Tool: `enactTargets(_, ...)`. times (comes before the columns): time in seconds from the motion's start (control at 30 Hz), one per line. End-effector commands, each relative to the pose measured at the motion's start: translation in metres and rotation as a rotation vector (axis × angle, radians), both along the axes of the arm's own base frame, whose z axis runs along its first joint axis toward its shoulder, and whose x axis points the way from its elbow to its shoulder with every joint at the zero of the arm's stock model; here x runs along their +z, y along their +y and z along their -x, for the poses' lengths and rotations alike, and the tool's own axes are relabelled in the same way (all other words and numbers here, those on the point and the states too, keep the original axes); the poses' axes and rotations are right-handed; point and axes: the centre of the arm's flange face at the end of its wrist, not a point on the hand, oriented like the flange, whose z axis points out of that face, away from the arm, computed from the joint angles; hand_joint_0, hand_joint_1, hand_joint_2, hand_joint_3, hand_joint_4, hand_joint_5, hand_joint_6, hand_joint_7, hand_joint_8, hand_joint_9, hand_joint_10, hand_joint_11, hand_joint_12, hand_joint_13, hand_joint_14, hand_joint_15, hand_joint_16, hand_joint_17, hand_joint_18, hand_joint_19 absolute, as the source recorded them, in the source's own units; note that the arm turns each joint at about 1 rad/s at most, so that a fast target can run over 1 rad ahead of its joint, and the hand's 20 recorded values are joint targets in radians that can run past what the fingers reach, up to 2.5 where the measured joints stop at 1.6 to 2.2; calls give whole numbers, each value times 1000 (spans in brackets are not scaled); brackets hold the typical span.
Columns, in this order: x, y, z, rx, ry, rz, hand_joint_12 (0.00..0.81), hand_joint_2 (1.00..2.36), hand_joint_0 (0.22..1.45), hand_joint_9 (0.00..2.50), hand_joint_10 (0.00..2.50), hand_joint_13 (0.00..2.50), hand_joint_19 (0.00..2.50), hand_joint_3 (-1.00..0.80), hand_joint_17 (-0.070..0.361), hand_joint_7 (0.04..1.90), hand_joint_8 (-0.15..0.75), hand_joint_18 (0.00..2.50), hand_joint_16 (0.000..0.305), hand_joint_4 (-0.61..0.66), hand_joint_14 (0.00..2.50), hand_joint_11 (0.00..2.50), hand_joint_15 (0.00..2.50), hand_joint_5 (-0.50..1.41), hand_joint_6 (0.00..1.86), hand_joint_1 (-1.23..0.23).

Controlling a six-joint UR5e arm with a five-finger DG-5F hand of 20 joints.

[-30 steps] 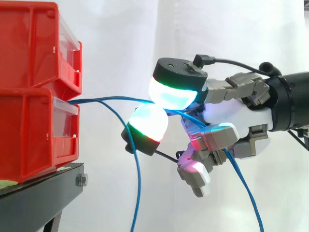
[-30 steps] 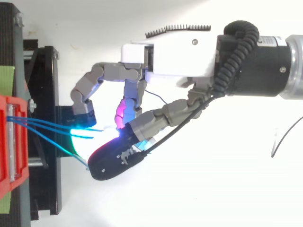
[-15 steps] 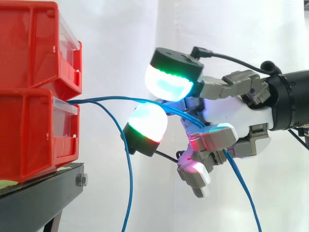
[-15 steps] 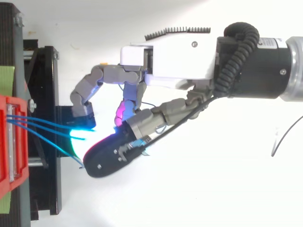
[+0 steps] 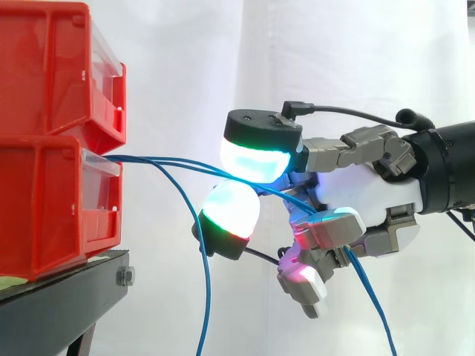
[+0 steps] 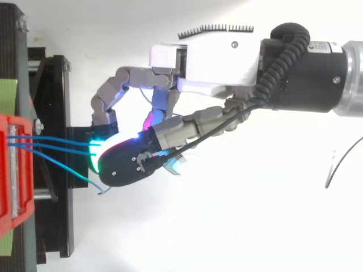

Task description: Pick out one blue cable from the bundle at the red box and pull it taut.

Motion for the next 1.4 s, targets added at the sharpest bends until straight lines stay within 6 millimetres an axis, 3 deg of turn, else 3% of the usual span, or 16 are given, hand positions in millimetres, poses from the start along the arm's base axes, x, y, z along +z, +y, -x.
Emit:
enactTargets(0.0, -12, -1, 5, -11, 22, 1, 365, 1015, 561, 1498, 26, 1173, 733, -252, 108, 884, 249, 949, 48, -8, 26, 1063, 801, -88, 909, -608)
enactTargets(0.33, -13, 2, 4, -5, 20, 9, 350, 1017, 585, 1446, 27, 1141, 734, -250, 100, 852, 240, 919, 45, 2, 27, 1091, 805, -99, 928, -723)
enactTargets(0.5, -12, 3, 3, -3, 10, 18, 336, 1017, 643, 1427, 28, 1114, 722, -280, 95, 968, 230, 901, 42, -64, 26, 1106, 811, -105, 929, -842)
enactTargets(0.8, -9, 0, 3, -3, 6, 17, 314, 1000, 737, 1432, 29, 1112, 709, -495, 88, 986, 213, 905, 39, -189, 29, 1078, 804, -101, 957, -882)
enactTargets(1.37, 4, 9, 2, 7, 36, 22, 311, 1000, 548, 1578, 30, 1193, 760, -500, 91, 1056, 217, 966, 40, -156, 30, 1104, 859, -61, 937, -899)
